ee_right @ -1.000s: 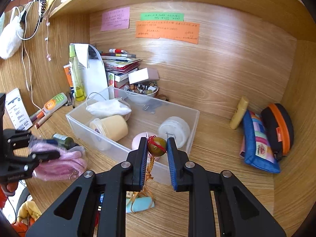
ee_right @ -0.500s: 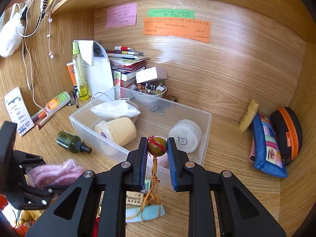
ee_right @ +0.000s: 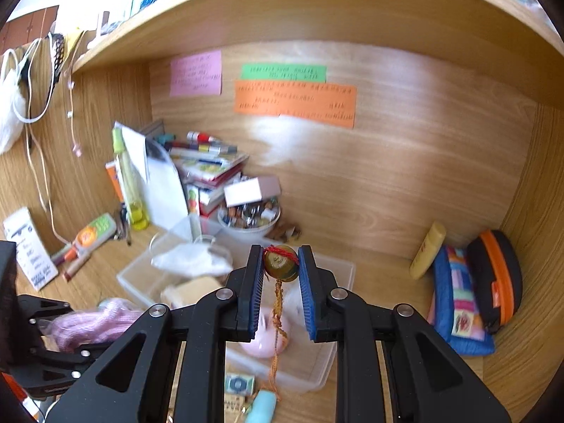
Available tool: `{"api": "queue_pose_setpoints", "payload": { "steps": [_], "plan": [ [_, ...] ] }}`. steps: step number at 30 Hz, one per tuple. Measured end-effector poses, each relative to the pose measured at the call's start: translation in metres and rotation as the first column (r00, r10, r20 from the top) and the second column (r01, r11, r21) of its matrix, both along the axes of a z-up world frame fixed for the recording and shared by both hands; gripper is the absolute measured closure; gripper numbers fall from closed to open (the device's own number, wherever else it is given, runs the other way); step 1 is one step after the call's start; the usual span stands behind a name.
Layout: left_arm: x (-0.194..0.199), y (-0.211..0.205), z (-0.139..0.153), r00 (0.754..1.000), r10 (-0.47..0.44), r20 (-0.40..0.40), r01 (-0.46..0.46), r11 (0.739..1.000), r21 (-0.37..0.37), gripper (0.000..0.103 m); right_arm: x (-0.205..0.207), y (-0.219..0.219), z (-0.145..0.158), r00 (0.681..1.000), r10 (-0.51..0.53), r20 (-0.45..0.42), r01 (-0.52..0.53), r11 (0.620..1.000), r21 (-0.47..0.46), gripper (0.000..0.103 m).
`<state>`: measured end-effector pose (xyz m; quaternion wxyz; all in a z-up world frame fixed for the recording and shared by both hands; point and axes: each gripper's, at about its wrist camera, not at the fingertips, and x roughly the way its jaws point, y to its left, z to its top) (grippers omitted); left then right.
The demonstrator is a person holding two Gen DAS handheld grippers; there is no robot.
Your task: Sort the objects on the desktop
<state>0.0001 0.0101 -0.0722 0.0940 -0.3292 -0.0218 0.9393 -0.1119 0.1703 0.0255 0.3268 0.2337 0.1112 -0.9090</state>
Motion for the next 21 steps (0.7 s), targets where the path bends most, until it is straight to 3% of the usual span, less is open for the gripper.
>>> {"api": "queue_pose_setpoints", "payload": {
  "steps": [5,9,21],
  "plan": [
    [-0.015,-0.007,0.032,0.997,0.027,-0.067,-0.026,1.0,0.009,0.082,-0.009,-0.005,0.006,1.0,-0.017,-0.011,0.017,1.0,-0.022,0.085],
    [-0.034,-0.009,0.046,0.995,0.042,-0.086,-0.04,0.999,0.025,0.082,-0.017,-0.007,-0.005,1.0,-0.013,0.021,0.014,1.0,-0.027,0.085],
    [-0.091,0.022,0.04,0.999,0.023,-0.048,-0.022,0.999,0.033,0.082,-0.04,0.004,-0.064,0.989,-0.033,0.142,0.027,0.999,0.044,0.085]
  ]
}}
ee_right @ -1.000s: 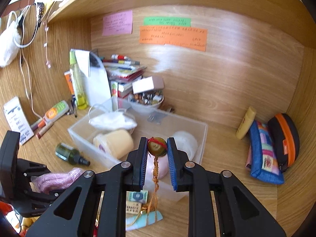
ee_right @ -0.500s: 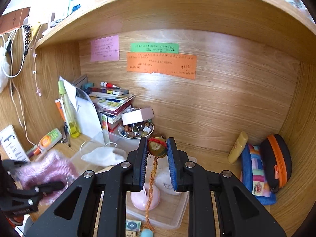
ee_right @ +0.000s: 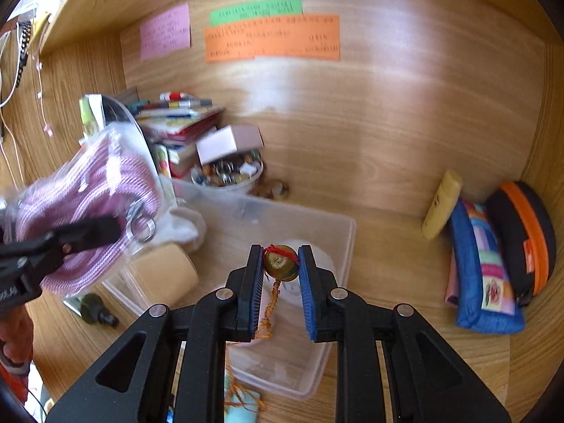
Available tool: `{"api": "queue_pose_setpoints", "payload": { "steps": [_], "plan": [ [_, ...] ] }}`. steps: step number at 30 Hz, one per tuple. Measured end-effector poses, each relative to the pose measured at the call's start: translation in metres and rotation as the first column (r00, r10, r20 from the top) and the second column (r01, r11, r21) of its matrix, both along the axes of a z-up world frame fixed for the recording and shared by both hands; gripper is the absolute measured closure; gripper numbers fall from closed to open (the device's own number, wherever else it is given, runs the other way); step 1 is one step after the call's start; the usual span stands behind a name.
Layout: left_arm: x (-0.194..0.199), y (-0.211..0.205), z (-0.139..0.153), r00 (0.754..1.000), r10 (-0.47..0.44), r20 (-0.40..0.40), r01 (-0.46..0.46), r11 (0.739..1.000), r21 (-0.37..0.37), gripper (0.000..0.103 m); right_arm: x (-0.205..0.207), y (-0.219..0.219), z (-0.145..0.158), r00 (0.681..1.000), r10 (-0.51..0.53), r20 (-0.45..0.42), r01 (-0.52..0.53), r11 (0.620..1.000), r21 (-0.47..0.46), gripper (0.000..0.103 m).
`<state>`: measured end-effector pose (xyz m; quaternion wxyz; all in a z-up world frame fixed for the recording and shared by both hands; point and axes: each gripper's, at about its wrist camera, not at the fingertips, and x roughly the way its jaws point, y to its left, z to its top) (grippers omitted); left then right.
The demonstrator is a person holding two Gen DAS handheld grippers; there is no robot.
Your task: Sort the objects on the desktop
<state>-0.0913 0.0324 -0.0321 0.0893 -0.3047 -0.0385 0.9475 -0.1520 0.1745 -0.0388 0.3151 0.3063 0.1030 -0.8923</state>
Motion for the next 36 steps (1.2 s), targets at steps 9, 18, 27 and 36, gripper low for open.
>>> {"api": "queue_pose_setpoints", "payload": {
  "steps": [9,18,27,36],
  "plan": [
    [-0.041,0.024,-0.025,0.997,0.053,0.054,-0.052,0.998,-0.017,0.082,-0.009,0.007,-0.027,0.997,0.009,0.077,-0.012,0.999,0.032,0.085],
    [-0.058,0.032,-0.052,0.989,0.081,0.122,-0.075,0.995,-0.059,0.082,-0.004,-0.001,-0.031,0.998,0.008,0.057,-0.012,0.998,0.066,0.085],
    [-0.058,0.032,-0.058,0.987,0.11,0.118,-0.098,0.989,-0.109,0.079,0.001,-0.011,-0.038,1.0,0.003,0.018,-0.005,0.993,0.116,0.085],
    [-0.045,0.031,-0.045,0.994,0.085,0.063,-0.08,0.993,-0.088,0.053,0.008,-0.012,-0.035,0.999,-0.006,-0.047,0.011,0.992,0.123,0.065]
  ]
}}
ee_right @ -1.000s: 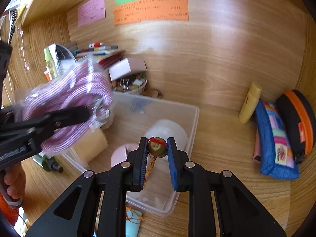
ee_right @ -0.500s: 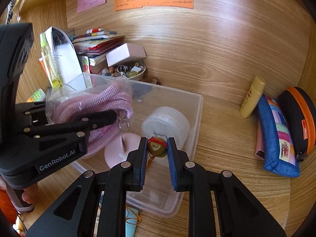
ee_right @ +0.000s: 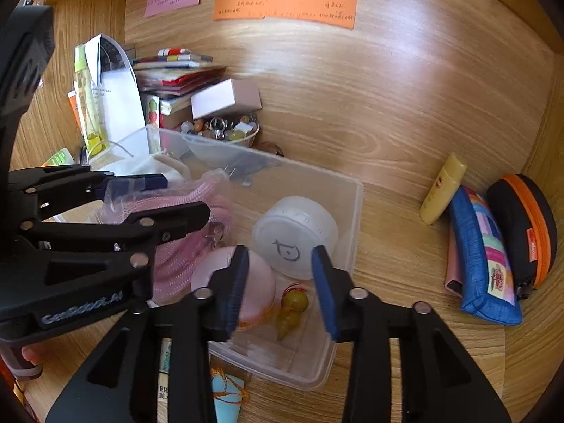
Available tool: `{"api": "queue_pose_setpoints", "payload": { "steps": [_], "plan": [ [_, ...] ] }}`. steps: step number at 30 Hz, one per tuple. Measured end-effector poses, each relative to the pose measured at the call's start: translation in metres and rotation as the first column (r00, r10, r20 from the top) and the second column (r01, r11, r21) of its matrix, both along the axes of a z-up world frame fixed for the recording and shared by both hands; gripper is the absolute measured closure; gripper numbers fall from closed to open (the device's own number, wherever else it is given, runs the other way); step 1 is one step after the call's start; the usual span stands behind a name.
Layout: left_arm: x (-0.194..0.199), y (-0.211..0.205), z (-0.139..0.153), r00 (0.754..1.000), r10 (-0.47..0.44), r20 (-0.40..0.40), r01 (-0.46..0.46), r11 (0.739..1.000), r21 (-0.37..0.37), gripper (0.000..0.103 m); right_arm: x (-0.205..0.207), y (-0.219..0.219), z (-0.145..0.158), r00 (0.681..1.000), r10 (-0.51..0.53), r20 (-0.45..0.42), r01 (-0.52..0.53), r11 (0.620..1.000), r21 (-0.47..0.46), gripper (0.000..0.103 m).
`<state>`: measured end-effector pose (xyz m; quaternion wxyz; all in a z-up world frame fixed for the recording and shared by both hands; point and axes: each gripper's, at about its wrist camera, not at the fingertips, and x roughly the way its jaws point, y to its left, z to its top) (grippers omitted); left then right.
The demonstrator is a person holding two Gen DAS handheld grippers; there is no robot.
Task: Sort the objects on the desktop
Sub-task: 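Lower the pink rope and green ornament into the box and open both tools, then withdraw both tools and move them to the green bottle and light-blue tube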
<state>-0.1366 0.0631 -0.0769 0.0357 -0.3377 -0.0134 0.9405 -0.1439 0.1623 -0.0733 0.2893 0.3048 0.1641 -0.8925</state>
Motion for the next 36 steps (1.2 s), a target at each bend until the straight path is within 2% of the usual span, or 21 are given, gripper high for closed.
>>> {"api": "queue_pose_setpoints", "payload": {
  "steps": [3,4,6,8,10,12,17,20,24,29,36],
  "plan": [
    [0.005,0.002,0.004,1.0,0.001,-0.03,-0.002,1.0,-0.015,0.046,0.003,0.001,0.004,1.0,0.001,-0.023,-0.001,1.0,-0.008,0.058],
    [0.006,0.001,0.006,0.999,0.006,-0.039,-0.007,1.0,-0.021,0.038,0.004,0.001,0.005,1.0,-0.002,-0.03,0.002,1.0,-0.01,0.056],
    [0.008,0.0,0.009,0.998,0.031,-0.06,-0.033,0.999,-0.033,0.025,0.004,0.003,0.007,0.999,-0.017,-0.047,0.016,1.0,-0.014,0.041],
    [0.011,-0.003,0.012,0.995,0.05,-0.082,-0.053,0.998,-0.038,0.02,0.003,0.005,0.009,0.997,-0.041,-0.063,0.04,0.999,-0.024,0.028],
    [0.013,-0.008,0.017,0.993,0.061,-0.096,-0.064,0.998,-0.026,0.011,0.003,0.008,0.011,0.996,-0.058,-0.072,0.056,0.998,-0.037,0.024],
    [0.016,-0.015,0.022,0.99,0.082,-0.114,-0.083,0.997,-0.003,0.008,0.001,0.011,0.014,0.996,-0.066,-0.066,0.063,0.996,-0.057,0.019],
    [0.025,-0.037,0.033,0.986,0.115,-0.122,-0.11,0.993,0.054,0.006,-0.004,0.019,0.016,0.995,-0.096,-0.042,0.092,0.992,-0.085,0.017],
    [0.032,-0.052,0.032,0.987,0.124,-0.098,-0.116,0.99,0.083,0.006,-0.008,0.02,0.014,0.994,-0.104,-0.027,0.101,0.991,-0.087,0.017],
    [0.05,-0.07,0.029,0.988,0.133,-0.08,-0.128,0.99,0.062,0.006,-0.006,0.018,0.013,0.997,-0.082,-0.009,0.081,0.994,-0.078,0.017],
    [0.075,-0.094,0.018,0.989,0.145,-0.027,-0.144,0.989,0.02,0.006,0.008,0.023,0.022,0.995,-0.082,-0.063,0.078,0.994,-0.078,0.017],
    [0.102,-0.12,-0.009,0.984,0.164,0.07,-0.167,0.985,0.041,0.006,0.03,0.041,0.025,0.998,-0.06,-0.024,0.057,0.994,-0.094,0.017]
  ]
}}
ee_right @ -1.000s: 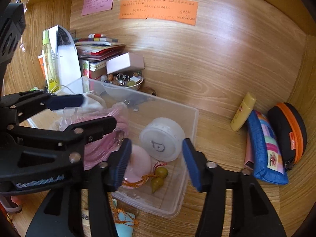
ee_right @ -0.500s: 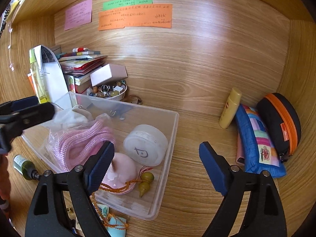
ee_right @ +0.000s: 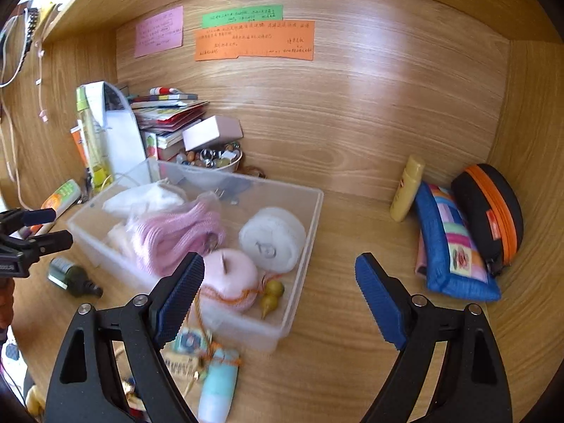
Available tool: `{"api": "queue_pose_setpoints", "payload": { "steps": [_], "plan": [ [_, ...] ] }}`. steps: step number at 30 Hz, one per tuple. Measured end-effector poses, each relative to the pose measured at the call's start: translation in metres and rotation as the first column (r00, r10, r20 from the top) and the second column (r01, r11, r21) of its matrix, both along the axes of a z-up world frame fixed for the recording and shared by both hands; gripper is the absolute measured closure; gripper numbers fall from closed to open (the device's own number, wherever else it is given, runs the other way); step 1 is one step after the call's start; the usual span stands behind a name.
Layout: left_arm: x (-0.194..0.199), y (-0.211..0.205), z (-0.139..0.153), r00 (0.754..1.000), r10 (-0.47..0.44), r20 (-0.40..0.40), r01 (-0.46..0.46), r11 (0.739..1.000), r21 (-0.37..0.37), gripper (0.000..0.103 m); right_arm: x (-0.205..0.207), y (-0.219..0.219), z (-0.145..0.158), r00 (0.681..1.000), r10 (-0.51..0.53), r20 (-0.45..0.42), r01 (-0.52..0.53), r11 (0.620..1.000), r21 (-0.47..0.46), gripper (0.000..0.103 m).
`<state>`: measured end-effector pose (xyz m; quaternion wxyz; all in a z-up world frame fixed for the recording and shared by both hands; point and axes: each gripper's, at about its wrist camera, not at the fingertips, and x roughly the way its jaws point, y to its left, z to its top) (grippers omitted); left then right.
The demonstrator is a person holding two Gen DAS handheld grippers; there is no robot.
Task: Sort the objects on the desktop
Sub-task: 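Withdraw both tools and move them to the green bottle and light-blue tube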
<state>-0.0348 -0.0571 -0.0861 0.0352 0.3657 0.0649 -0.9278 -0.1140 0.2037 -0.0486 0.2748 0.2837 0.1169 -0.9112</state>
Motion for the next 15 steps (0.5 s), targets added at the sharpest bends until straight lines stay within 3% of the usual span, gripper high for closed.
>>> {"api": "queue_pose_setpoints", "payload": {
  "steps": [8,15],
  "plan": [
    [0.017,0.002,-0.028,0.996,-0.018,0.091,0.014,0.999,0.049,0.006,0.031,0.008,-0.024,0.998,0.044,0.034,-0.047,0.995,0.086,0.017],
    [0.018,0.019,-0.043,0.988,-0.065,0.141,0.062,0.998,0.026,0.006,0.042,0.008,-0.054,0.991,0.083,0.101,-0.099,0.981,0.164,0.017]
  ]
}}
